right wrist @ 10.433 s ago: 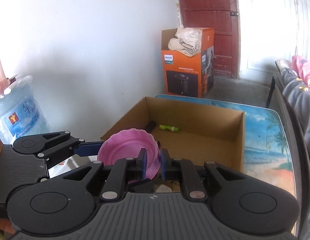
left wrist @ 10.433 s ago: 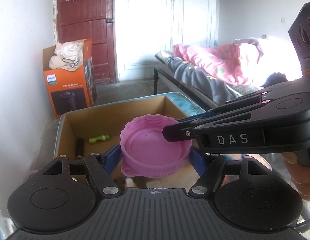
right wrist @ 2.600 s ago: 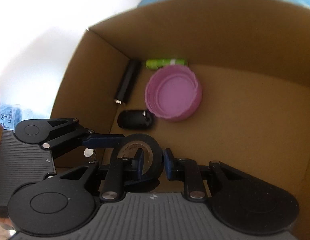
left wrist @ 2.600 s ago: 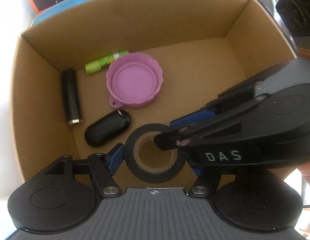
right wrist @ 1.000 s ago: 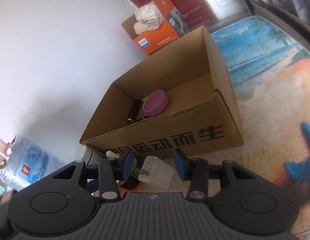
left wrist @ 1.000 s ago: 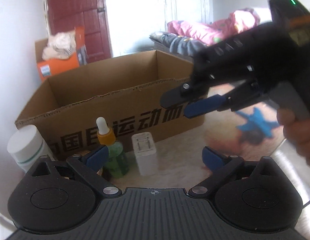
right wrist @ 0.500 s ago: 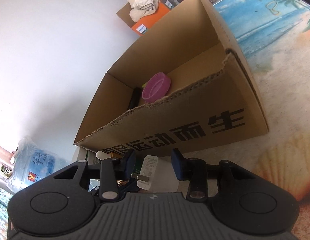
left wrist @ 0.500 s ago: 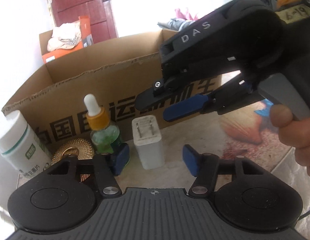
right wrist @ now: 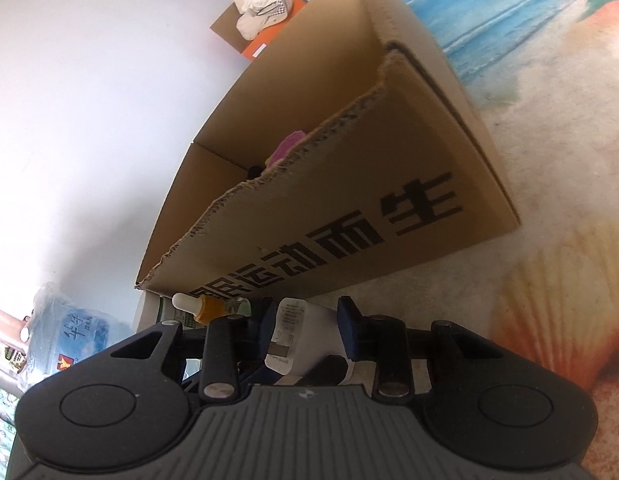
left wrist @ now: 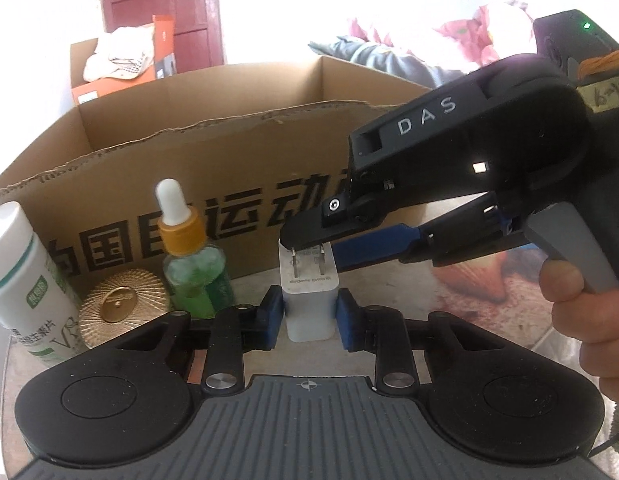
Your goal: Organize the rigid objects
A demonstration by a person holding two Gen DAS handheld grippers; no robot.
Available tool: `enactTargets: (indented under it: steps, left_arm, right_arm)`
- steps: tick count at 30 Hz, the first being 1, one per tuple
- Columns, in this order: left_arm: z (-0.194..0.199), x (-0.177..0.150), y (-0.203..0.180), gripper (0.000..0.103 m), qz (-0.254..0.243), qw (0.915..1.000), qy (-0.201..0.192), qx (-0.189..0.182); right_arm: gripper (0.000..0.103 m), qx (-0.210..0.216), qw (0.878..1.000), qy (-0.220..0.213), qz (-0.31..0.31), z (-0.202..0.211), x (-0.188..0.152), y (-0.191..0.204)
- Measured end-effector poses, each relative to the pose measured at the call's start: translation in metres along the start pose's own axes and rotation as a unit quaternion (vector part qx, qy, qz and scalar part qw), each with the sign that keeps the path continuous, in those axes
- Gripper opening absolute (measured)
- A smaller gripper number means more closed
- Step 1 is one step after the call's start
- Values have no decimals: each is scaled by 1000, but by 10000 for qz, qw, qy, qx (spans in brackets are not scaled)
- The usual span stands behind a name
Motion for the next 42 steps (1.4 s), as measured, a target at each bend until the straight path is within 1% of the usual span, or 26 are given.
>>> enactTargets:
  steps: [4, 8, 13, 18, 23, 31, 37, 42]
  left_arm:
    - [1, -3, -10, 27, -4, 9997, 27, -246]
    - [7, -8, -23, 27, -120, 9989, 89, -442]
    - [12, -10, -33, 27, -189, 9980, 174, -571]
    - [9, -7, -33, 29, -278, 9980, 202, -535]
    - [-6, -1, -32, 30, -377, 9976, 300, -497]
    - [-8, -1, -43, 26, -282, 9982, 395, -361]
    - [-8, 2, -50, 26, -229, 9981, 472, -315]
    - [-13, 6, -49, 27, -204, 9978, 562, -286]
  right_arm:
    - [36, -126, 9998, -82, -101, 13, -7, -7]
    - [36, -197, 9995, -152, -215, 30, -15, -16]
    - [36, -186, 9990, -206, -339, 41, -23, -22]
    - [36, -220, 9987, -248, -378, 44, -19, -27]
    - [36, -226, 9986, -265, -387, 42, -16, -28]
    - [36, -241, 9990, -231, -312, 45, -21, -26]
    - [36, -222, 9989, -240, -328, 46, -22, -27]
    - [36, -217, 9989, -245, -340, 46, -22, -26]
Point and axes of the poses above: each gripper's, at about its wrist camera, not at the fingertips, and z roughly against the way its jaws point, y to its left, x to its top, the point moved 8 cm from there along -z, roughly the way its jaws point, and after that the axes turned 2 degrees about -x, right-handed, at the moved point
